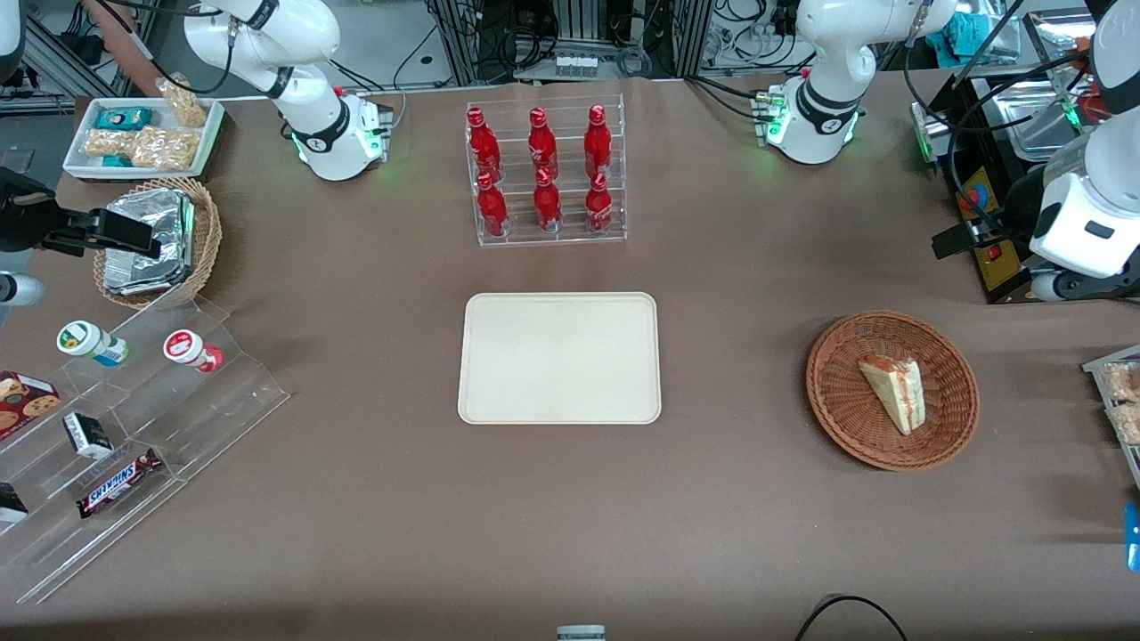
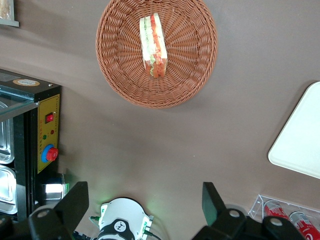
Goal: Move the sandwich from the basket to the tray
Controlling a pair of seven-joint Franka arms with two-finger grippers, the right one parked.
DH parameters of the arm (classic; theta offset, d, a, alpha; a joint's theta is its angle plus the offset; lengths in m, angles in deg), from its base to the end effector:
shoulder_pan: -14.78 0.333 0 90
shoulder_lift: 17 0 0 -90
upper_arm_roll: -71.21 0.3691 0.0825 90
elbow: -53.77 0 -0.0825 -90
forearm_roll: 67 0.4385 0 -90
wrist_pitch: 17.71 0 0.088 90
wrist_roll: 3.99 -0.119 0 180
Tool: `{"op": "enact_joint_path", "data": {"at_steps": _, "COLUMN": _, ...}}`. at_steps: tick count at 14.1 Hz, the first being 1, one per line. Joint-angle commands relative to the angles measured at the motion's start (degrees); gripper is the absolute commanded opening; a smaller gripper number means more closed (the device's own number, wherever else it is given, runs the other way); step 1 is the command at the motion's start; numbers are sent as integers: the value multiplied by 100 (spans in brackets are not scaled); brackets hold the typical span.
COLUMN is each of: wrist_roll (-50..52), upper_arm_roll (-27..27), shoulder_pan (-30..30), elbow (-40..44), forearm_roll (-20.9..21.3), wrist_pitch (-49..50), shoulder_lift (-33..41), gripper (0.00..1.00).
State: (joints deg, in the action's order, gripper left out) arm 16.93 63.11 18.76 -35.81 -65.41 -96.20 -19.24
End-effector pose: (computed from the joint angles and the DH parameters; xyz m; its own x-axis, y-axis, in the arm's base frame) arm 0.5947 -0.0374 0.6313 0.9329 0.2948 -0.2070 0.2789 -0.9548 -0.1029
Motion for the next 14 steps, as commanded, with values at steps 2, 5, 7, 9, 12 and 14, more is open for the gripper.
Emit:
{"op": "enact_joint_path", "data": {"at_steps": 2, "wrist_roll": 26, "upper_arm_roll": 80, "shoulder_pan": -38, "elbow": 90, "forearm_roll": -106, "wrist_pitch": 150, "shoulder_lift": -180, "gripper": 100}}
{"op": "enact_joint_path", "data": {"at_steps": 5, "wrist_roll": 0, "upper_arm_roll": 107, "shoulder_pan": 32, "elbow": 90, "forearm_roll": -115, "wrist_pitch": 615, "shoulder_lift": -330, "gripper": 100}}
{"op": "enact_joint_path", "data": {"at_steps": 7, "wrist_roll": 18, "upper_arm_roll": 107, "shoulder_pan": 41, "elbow": -41, "forearm_roll": -89, "wrist_pitch": 669, "shoulder_lift": -418, "gripper": 100}}
{"op": "enact_joint_path", "data": {"at_steps": 9, "wrist_roll": 0, "upper_arm_roll": 107, "shoulder_pan": 41, "elbow": -366, "forearm_roll": 7, "wrist_pitch": 407, "shoulder_lift": -374, "gripper": 100}}
{"op": "enact_joint_path", "data": {"at_steps": 12, "wrist_roll": -9, "upper_arm_roll": 116, "shoulder_pan": 103, "elbow": -1523, "forearm_roll": 52, "wrist_pitch": -847, "shoulder_lift": -111, "gripper": 100}}
{"op": "enact_joint_path", "data": {"at_steps": 14, "wrist_roll": -9, "upper_arm_roll": 124, "shoulder_pan": 103, "elbow": -2279, "forearm_roll": 139, "wrist_pitch": -1866, "shoulder_lift": -58, "gripper": 100}}
